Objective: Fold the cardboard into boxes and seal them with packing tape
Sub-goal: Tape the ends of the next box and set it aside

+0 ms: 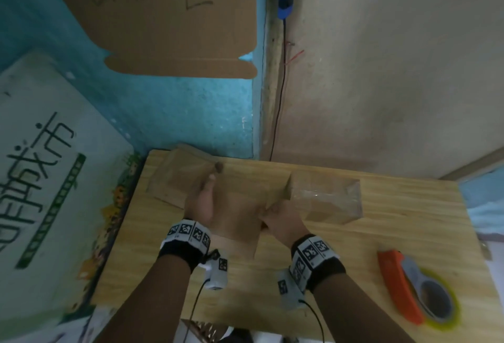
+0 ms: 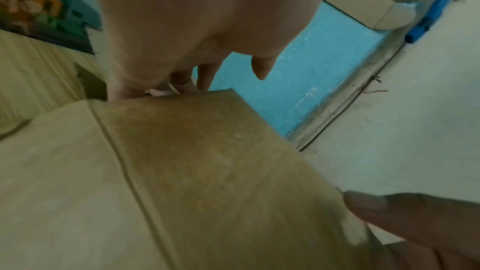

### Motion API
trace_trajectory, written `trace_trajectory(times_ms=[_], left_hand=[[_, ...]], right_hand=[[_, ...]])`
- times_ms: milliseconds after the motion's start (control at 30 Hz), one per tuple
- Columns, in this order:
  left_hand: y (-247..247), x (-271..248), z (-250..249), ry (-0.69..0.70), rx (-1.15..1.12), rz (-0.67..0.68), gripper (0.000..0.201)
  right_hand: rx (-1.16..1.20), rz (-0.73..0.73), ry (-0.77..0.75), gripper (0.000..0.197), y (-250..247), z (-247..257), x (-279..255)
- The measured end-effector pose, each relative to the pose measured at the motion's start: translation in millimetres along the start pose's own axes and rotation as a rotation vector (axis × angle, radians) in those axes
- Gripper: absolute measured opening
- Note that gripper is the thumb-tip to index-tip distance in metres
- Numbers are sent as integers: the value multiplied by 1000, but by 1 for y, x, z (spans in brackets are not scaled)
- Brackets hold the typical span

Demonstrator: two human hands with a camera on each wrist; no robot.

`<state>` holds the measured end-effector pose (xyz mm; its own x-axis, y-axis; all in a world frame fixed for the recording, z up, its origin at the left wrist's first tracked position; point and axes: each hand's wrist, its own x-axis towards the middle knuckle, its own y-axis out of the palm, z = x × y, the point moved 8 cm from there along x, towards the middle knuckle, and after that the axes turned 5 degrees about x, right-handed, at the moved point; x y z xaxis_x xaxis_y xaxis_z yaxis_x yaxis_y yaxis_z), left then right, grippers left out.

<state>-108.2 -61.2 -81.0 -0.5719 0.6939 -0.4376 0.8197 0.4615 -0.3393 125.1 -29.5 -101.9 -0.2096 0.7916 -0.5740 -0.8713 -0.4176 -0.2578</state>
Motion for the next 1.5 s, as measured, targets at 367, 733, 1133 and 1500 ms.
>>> trace_trajectory(times_ms=[367,733,1133,1500], left_hand=[[16,-21,17,-92,-272,229,54],[39,-85,3,201,-39,488,49],[151,-151,-10,385,119,796,44],[199,-160,14,550,334,689,21]], right_hand=[[106,56,-233,117,-15,8,-32],[-133,126,-254,94,-63,-17,-88],[-203,-5,-214,77,-169,-83,-135],[-261,-129,-139,88,-184,-129,-123]])
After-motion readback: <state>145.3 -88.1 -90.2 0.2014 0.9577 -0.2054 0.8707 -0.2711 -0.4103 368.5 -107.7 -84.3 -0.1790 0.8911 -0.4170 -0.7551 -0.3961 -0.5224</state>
